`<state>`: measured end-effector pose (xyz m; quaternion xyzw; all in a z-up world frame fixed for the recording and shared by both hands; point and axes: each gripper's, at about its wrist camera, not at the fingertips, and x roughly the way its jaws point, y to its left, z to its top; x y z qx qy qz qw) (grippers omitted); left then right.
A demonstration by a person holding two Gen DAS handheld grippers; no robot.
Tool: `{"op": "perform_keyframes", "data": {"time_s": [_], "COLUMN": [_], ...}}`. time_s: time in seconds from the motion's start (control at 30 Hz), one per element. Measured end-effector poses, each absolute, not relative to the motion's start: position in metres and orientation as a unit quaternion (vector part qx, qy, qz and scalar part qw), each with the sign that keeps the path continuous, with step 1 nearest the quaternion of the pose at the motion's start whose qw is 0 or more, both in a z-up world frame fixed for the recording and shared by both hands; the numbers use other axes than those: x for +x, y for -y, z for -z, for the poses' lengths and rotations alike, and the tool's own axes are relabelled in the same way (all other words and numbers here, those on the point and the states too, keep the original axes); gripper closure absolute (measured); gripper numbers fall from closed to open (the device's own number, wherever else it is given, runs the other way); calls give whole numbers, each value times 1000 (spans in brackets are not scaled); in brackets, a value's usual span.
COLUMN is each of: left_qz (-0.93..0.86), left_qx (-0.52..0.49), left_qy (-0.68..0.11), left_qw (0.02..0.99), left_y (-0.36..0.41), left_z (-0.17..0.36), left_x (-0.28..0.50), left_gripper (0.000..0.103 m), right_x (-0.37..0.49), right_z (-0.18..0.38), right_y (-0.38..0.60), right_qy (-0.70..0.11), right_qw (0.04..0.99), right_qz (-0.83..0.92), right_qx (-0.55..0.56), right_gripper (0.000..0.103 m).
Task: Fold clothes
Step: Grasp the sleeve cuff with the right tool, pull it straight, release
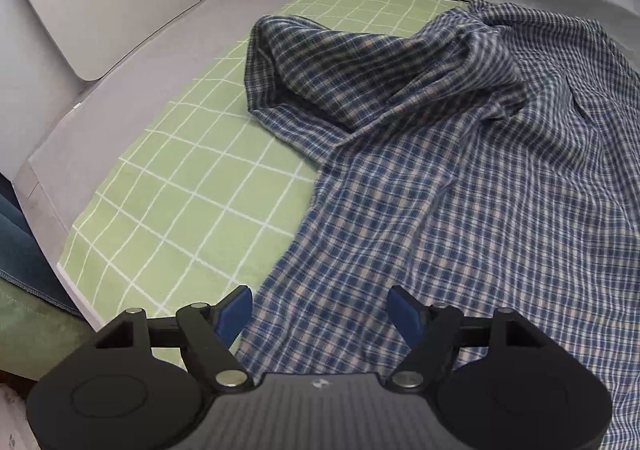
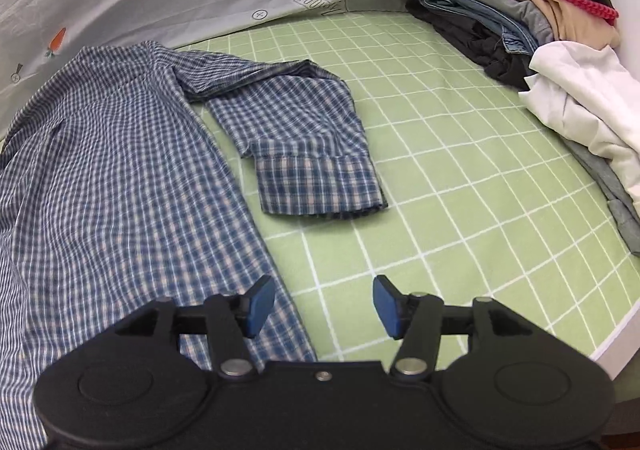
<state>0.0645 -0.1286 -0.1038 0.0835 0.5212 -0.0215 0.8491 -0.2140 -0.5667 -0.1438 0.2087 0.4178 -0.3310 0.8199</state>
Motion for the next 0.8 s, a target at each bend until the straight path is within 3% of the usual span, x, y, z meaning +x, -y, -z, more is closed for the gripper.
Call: {"op": "perform_keyframes", "data": {"time_s": [0.2,0.3,0.37,0.53,0.63,0.73,0.8], "left_qz": [105,132,140,143,138,130,126], "left_qx": [135,126,115,129,126,130,131], "left_qy": [-523,-535,-544,-556,-567,-567,-569], "left_qw": [835,825,819,809,802,803,802], "left_y": [188,211,223,260,276,286,290], "left_z": [106,108,112,124,131,134,134], "left_x": [65,73,79,90,94,93,93], "left_gripper": [28,28,28,27,27,23,22], "right_x": [-203,-202,-198,-171,-150,-135,-124], "right_z": [145,141,142,155,160,157,155], "right_y": [602,625,643,683,699,709,715], "right_qy": [-370,-339,-333,-348,-365,-369,-371], "right_qw": [817,817,814,820,830,843,851], "right_qz": [359,378,389,368,346,338,332], "right_qx": [259,273,272,266,240,195,166], "right_gripper": [34,24,24,31,42,43,58]}}
